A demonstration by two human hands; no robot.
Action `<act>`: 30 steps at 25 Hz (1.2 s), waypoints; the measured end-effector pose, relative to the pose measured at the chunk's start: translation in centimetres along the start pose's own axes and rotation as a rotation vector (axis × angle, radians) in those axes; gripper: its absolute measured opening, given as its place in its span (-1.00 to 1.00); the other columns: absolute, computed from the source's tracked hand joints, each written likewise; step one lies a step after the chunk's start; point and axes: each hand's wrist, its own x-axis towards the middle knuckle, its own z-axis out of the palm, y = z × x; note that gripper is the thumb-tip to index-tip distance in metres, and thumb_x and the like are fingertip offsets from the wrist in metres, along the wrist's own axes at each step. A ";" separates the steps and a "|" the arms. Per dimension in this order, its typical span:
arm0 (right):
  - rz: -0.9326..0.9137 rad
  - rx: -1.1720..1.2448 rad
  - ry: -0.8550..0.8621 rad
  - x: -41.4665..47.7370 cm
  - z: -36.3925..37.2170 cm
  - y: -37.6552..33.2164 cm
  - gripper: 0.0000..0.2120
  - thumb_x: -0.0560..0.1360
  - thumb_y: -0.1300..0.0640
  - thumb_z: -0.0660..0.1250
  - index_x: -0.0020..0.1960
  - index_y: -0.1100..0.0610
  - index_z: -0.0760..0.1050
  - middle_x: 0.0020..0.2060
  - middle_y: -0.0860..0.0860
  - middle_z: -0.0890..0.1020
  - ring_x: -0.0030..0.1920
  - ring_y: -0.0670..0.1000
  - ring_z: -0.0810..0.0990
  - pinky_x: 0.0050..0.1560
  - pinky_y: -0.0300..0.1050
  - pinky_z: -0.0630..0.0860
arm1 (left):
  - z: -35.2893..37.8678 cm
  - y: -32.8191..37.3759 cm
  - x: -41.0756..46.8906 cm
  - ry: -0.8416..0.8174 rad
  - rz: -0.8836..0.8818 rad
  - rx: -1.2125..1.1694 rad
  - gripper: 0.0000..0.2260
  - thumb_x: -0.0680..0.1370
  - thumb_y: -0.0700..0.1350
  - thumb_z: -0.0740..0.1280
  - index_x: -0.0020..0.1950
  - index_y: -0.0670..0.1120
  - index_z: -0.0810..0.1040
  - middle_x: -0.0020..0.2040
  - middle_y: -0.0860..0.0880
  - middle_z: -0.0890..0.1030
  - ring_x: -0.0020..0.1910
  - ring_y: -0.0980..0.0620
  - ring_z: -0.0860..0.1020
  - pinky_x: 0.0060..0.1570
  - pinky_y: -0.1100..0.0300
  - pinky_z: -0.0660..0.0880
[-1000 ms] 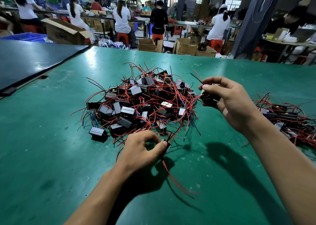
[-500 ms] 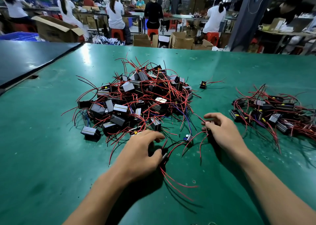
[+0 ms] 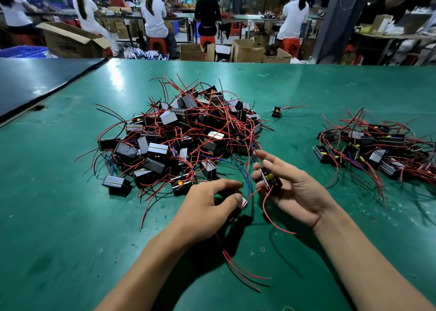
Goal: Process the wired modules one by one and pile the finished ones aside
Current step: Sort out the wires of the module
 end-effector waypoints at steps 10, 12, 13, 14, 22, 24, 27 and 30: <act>-0.095 0.172 0.183 1.3 -0.4 0.6 -0.75 0.39 0.32 0.30 0.05 0.19 0.54 -0.24 0.06 0.52 -0.29 -0.07 0.47 -0.44 -0.36 0.47 | -0.3 0.4 0.2 0.330 0.037 -0.330 -0.88 0.53 -0.27 0.40 -0.01 -0.07 0.55 -0.15 -0.04 0.64 -0.15 0.00 0.62 -0.09 0.20 0.57; -0.141 0.215 0.198 1.5 -0.5 0.7 -0.77 0.39 0.31 0.31 0.04 0.18 0.55 -0.27 0.05 0.54 -0.29 -0.07 0.49 -0.41 -0.34 0.49 | -0.7 0.1 0.3 0.415 0.027 -0.369 -0.89 0.54 -0.25 0.40 -0.02 -0.06 0.54 -0.15 -0.05 0.64 -0.15 -0.01 0.61 -0.07 0.15 0.56; -0.155 0.226 0.203 1.5 -0.7 0.7 -0.77 0.40 0.31 0.31 0.04 0.18 0.55 -0.27 0.05 0.56 -0.29 -0.07 0.51 -0.39 -0.32 0.50 | -0.8 -0.1 0.4 0.441 0.034 -0.373 -0.89 0.55 -0.24 0.40 -0.02 -0.06 0.53 -0.14 -0.04 0.64 -0.15 0.01 0.61 -0.07 0.15 0.57; -0.160 0.214 0.212 1.6 -0.9 0.8 -0.77 0.41 0.31 0.32 0.05 0.18 0.56 -0.28 0.05 0.58 -0.29 -0.06 0.53 -0.37 -0.30 0.52 | -0.9 -0.1 0.4 0.468 0.053 -0.364 -0.89 0.55 -0.25 0.39 -0.01 -0.05 0.53 -0.14 -0.02 0.64 -0.15 0.06 0.62 -0.08 0.20 0.56; -0.677 -1.372 0.581 0.7 -2.0 1.4 -0.68 0.52 0.18 0.42 0.25 0.01 0.55 0.13 -0.13 0.56 0.21 -0.13 0.49 0.25 -0.37 0.30 | -0.1 0.0 0.2 0.386 0.129 -0.351 -0.90 0.61 -0.26 0.29 0.08 -0.09 0.49 -0.09 0.03 0.61 -0.17 0.15 0.68 -0.13 0.24 0.60; -0.788 -1.389 0.373 -0.1 -1.1 1.9 -0.71 0.49 0.04 0.44 0.21 -0.04 0.58 0.09 -0.21 0.61 0.16 -0.24 0.54 0.24 -0.38 0.36 | 0.0 0.0 0.2 0.362 0.099 -0.409 -0.91 0.61 -0.26 0.29 0.07 -0.10 0.50 -0.09 -0.01 0.61 -0.15 0.13 0.69 -0.11 0.22 0.61; -0.623 -1.416 0.042 -0.9 0.4 3.3 -0.62 0.42 -0.17 0.44 0.20 -0.08 0.61 -0.05 -0.21 0.67 0.02 -0.20 0.63 0.14 -0.24 0.51 | -0.4 -0.3 0.4 0.332 0.028 -0.493 -0.91 0.62 -0.25 0.29 0.04 -0.07 0.53 -0.07 -0.02 0.60 -0.06 0.06 0.66 0.01 0.07 0.61; -0.515 -1.462 0.117 -0.6 1.0 3.7 -0.42 0.28 -0.39 0.41 0.18 -0.10 0.59 -0.10 -0.21 0.67 -0.03 -0.20 0.63 0.11 -0.17 0.53 | -0.6 -0.5 0.6 0.301 -0.046 -0.744 -0.92 0.61 -0.28 0.28 0.03 -0.12 0.52 -0.06 -0.07 0.58 0.03 -0.03 0.67 -0.06 0.10 0.63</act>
